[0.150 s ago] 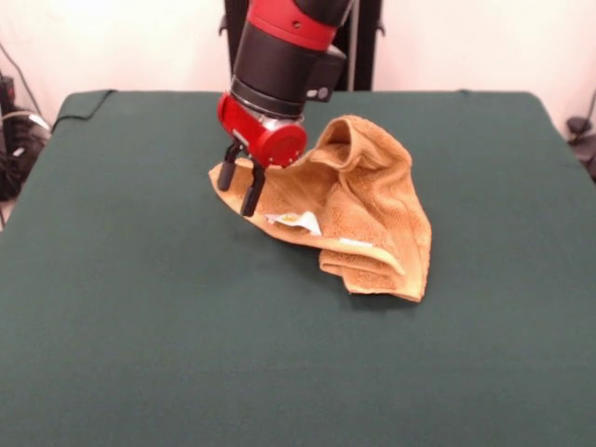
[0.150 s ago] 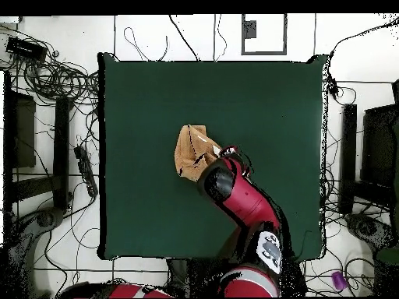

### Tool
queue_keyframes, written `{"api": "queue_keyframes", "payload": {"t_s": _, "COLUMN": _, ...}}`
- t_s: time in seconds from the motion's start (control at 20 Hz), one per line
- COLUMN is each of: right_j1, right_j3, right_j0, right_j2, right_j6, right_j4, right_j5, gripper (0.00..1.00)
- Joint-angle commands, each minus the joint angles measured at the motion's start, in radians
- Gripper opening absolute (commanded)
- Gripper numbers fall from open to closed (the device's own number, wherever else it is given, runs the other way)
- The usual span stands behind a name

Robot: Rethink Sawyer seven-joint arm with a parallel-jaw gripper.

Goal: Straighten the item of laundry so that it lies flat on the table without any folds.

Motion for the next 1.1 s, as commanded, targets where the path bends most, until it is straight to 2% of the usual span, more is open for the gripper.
{"api": "queue_keyframes", "payload": {"t_s": 0.05, "right_j1": 0.033, "right_j3": 0.022, "right_j0": 0.037, "right_j2": 0.144, "right_j6": 0.300, "right_j4": 0.089, "right_j5": -0.015, "gripper": 1.00}}
{"api": "queue_keyframes", "payload": {"t_s": 0.45, "right_j1": 0.015, "right_j3": 0.031, "right_j0": 0.052, "right_j2": 0.162, "right_j6": 0.313, "right_j4": 0.139, "right_j5": 0.020, "gripper": 1.00}}
{"api": "queue_keyframes", "payload": {"t_s": 0.6, "right_j1": 0.001, "right_j3": 0.054, "right_j0": 0.022, "right_j2": 0.218, "right_j6": 0.322, "right_j4": 0.131, "right_j5": -0.005, "gripper": 1.00}}
{"api": "queue_keyframes", "payload": {"t_s": 1.1, "right_j1": -0.005, "right_j3": 0.073, "right_j0": 0.050, "right_j2": 0.232, "right_j6": 0.341, "right_j4": 0.188, "right_j5": 0.002, "gripper": 1.00}}
